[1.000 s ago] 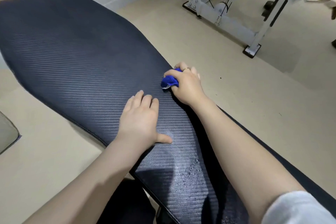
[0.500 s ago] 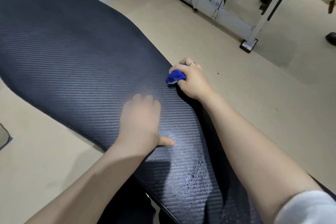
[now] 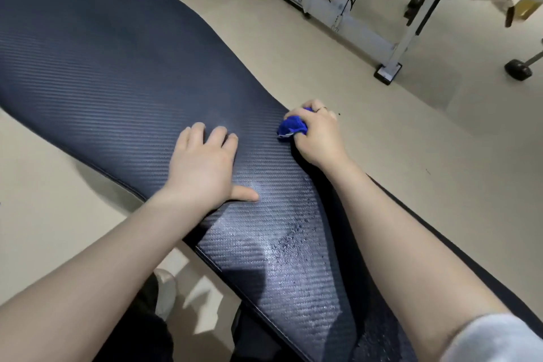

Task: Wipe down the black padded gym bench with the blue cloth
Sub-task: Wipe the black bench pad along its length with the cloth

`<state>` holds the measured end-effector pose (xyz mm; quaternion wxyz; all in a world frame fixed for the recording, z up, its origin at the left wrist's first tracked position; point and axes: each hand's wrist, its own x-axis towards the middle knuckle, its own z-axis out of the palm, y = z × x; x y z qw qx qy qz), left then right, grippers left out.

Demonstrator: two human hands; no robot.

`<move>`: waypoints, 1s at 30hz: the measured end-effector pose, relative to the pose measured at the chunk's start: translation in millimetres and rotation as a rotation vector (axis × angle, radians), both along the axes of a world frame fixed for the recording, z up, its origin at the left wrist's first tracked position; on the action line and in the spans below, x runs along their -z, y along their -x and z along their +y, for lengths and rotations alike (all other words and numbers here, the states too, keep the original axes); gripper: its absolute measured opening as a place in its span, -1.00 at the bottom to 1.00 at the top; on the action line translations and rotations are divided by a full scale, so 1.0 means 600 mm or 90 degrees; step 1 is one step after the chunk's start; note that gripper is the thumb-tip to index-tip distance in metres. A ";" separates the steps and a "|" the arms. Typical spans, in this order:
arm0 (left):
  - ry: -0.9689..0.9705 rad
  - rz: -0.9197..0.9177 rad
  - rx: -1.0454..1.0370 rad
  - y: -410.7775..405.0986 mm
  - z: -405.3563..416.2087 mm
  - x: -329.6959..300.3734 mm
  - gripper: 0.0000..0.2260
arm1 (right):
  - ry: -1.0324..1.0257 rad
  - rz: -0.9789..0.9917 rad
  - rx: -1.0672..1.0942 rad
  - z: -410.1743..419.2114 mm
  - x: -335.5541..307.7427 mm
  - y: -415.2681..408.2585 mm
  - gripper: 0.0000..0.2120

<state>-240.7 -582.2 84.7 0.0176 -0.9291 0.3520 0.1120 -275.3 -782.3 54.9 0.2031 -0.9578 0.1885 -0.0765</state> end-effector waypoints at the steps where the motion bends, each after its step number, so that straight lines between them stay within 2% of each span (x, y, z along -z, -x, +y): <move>1: 0.008 0.009 -0.011 0.003 0.002 0.003 0.01 | 0.010 0.007 -0.011 0.004 -0.004 0.015 -0.63; 6: 0.039 0.014 -0.042 0.019 0.002 0.007 -0.01 | 0.084 0.050 -0.113 0.057 -0.018 0.152 -0.63; 8: 0.089 0.001 -0.056 0.030 0.007 0.007 -0.02 | 0.111 0.081 -0.147 0.044 -0.018 0.145 -0.64; 10: 0.164 -0.012 -0.079 0.044 0.020 0.015 -0.08 | 0.121 0.084 -0.106 0.010 -0.011 0.106 -0.64; 12: 0.327 0.044 -0.155 0.072 0.038 0.021 -0.23 | 0.088 0.088 0.004 -0.023 -0.007 0.071 -0.64; 14: 0.538 0.172 -0.330 0.103 0.050 0.019 -0.40 | 0.101 0.088 0.036 -0.025 -0.002 0.066 -0.63; 16: 0.678 0.223 -0.464 0.128 0.056 0.016 -0.41 | 0.120 0.083 0.003 0.008 -0.009 0.094 -0.61; 19: 0.802 0.294 -0.615 0.148 0.063 0.038 -0.32 | 0.122 0.087 -0.116 0.088 -0.021 0.160 -0.52; 22: 0.799 0.483 -0.832 0.176 0.063 0.076 -0.37 | 0.135 0.070 -0.185 0.119 -0.024 0.190 -0.49; 24: 0.813 0.586 -0.835 0.194 0.062 0.097 -0.41 | 0.153 0.065 -0.171 0.095 -0.017 0.169 -0.58; 27: 0.833 0.615 -0.798 0.191 0.072 0.112 -0.45 | 0.113 0.059 -0.005 0.039 -0.010 0.103 -0.66; 30: 0.806 0.628 -0.812 0.170 0.090 0.102 -0.80 | 0.084 0.050 0.076 0.040 -0.011 0.091 -0.72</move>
